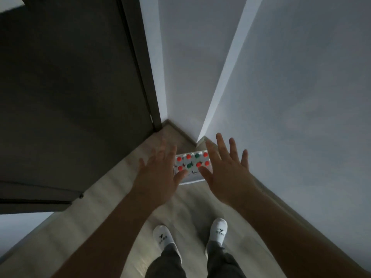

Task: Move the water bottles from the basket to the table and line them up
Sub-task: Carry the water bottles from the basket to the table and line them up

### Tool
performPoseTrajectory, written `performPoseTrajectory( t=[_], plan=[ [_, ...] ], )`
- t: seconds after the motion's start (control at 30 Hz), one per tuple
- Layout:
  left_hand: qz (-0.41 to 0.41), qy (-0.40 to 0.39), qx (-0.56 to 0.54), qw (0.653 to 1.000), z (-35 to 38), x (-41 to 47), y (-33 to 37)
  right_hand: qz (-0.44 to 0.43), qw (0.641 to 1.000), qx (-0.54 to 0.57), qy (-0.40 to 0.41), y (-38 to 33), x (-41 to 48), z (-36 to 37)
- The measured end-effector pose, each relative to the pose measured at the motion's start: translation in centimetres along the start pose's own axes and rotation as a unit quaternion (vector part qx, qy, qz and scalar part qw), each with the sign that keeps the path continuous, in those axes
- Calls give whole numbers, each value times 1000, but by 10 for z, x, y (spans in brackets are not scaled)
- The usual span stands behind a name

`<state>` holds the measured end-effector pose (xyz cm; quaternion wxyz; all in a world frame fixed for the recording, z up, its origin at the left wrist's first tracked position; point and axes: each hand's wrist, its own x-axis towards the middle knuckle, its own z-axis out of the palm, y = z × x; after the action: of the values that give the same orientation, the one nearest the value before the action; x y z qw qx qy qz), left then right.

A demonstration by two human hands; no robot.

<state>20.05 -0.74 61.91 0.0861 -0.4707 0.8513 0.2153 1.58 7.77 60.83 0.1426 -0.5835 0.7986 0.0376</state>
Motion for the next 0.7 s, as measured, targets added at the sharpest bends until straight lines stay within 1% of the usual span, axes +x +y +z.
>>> performPoseTrajectory(
  t=[0.17, 0.37, 0.57, 0.7],
  plan=[
    [-35, -38, -7, 999, 77, 55, -21, -28, 999, -4, -47, 14, 53, 80],
    [-47, -65, -10, 997, 209, 131, -52, -52, 997, -2, -65, 46, 114, 213],
    [-52, -57, -28, 997, 351, 214, -79, -57, 996, -14, -66, 76, 181, 355],
    [-42, -29, -13, 999, 424, 263, -98, -67, 996, -3, -62, 85, 221, 439]
  ],
)
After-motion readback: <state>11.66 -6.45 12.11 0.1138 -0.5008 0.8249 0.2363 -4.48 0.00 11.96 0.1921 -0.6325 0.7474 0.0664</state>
